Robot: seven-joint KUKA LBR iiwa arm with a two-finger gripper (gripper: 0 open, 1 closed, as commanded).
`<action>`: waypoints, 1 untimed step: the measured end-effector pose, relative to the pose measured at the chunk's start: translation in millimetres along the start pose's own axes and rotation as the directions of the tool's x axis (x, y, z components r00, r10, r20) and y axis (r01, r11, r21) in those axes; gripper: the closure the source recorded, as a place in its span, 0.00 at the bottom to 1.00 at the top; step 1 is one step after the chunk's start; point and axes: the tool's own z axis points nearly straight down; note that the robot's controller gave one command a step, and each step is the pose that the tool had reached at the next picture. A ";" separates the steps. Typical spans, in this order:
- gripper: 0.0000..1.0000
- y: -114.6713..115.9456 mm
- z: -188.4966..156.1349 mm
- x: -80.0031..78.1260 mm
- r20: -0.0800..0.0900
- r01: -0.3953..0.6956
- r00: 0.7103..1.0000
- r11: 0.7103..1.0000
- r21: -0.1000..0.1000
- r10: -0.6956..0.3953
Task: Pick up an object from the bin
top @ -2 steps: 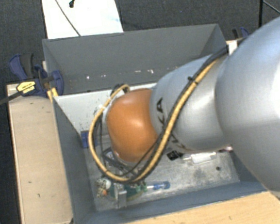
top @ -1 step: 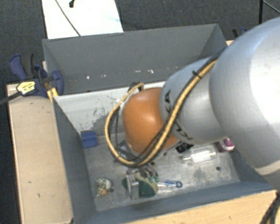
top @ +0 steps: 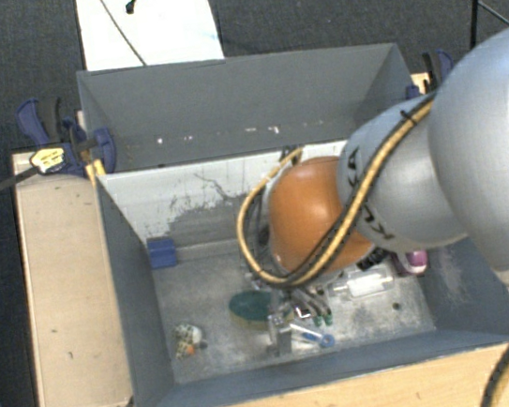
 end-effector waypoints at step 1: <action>1.00 3.6 0.0 -0.3 0.001 -0.001 1.000 1.000 -0.002 0.001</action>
Offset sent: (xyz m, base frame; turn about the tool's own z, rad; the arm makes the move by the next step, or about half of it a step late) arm 0.0000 0.0000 0.0000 0.0000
